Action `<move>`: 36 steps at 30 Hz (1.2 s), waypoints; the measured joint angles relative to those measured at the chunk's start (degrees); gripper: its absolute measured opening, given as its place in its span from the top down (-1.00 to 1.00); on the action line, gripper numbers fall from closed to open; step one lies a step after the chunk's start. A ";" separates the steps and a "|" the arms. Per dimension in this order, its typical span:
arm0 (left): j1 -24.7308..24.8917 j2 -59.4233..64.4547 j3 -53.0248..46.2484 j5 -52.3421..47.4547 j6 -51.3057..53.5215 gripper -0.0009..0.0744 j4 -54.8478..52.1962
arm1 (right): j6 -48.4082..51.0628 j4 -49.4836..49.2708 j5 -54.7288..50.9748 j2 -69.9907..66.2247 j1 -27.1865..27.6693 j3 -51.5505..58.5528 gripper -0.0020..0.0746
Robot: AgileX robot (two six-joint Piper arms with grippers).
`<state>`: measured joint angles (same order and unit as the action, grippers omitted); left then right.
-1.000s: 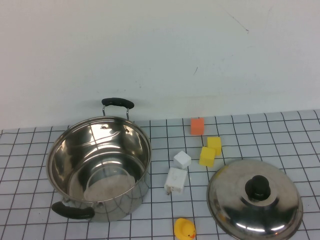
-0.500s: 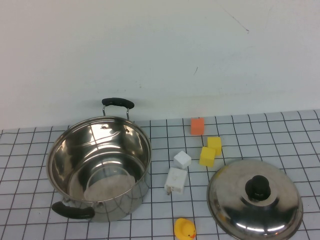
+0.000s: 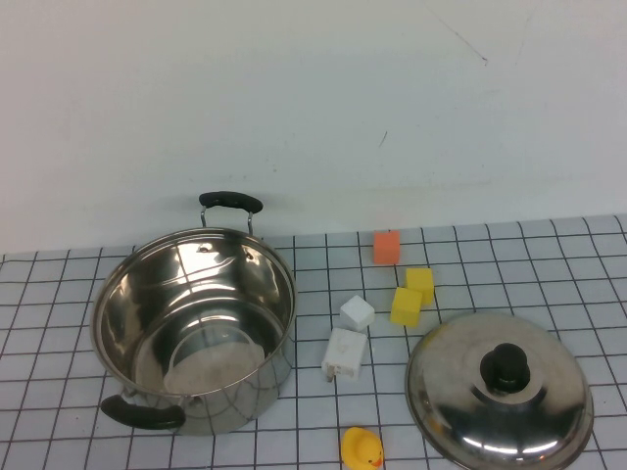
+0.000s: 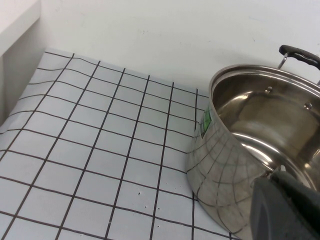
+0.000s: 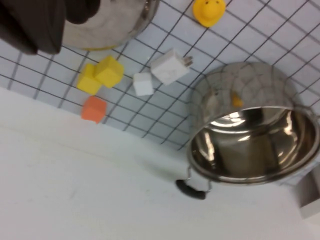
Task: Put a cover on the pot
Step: Pick up the pot lid
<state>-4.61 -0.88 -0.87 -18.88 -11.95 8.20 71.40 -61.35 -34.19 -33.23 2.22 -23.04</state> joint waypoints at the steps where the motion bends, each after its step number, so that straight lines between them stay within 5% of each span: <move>1: 0.00 0.00 0.00 0.00 0.00 0.98 0.00 | 2.27 -1.35 -0.51 -1.01 0.00 -0.03 0.95; 6: 0.00 0.00 0.00 0.00 0.00 0.98 0.00 | 11.43 -8.15 -1.23 -4.91 0.00 -0.13 0.95; 12: 0.00 0.00 0.00 0.00 0.00 0.98 0.00 | 9.48 -8.98 9.55 -5.54 -0.26 -0.58 0.95; 17: 0.00 0.00 0.00 0.00 0.00 0.98 0.00 | -12.90 0.33 27.52 -6.56 -6.04 -0.92 0.88; 25: 0.00 0.00 0.00 0.00 0.00 0.98 0.00 | -79.85 59.37 62.18 -17.58 -15.75 3.02 0.38; 31: 0.00 0.00 0.00 0.00 0.00 0.98 0.00 | -90.14 68.51 84.60 -34.44 -15.90 7.20 -0.26; 36: 0.00 0.00 0.00 0.00 0.00 0.98 0.00 | -85.84 69.18 95.70 -47.95 -15.90 8.37 -0.37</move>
<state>-4.61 -0.88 -0.87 -18.88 -11.95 8.20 -14.44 7.83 61.51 -81.18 -13.69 -14.67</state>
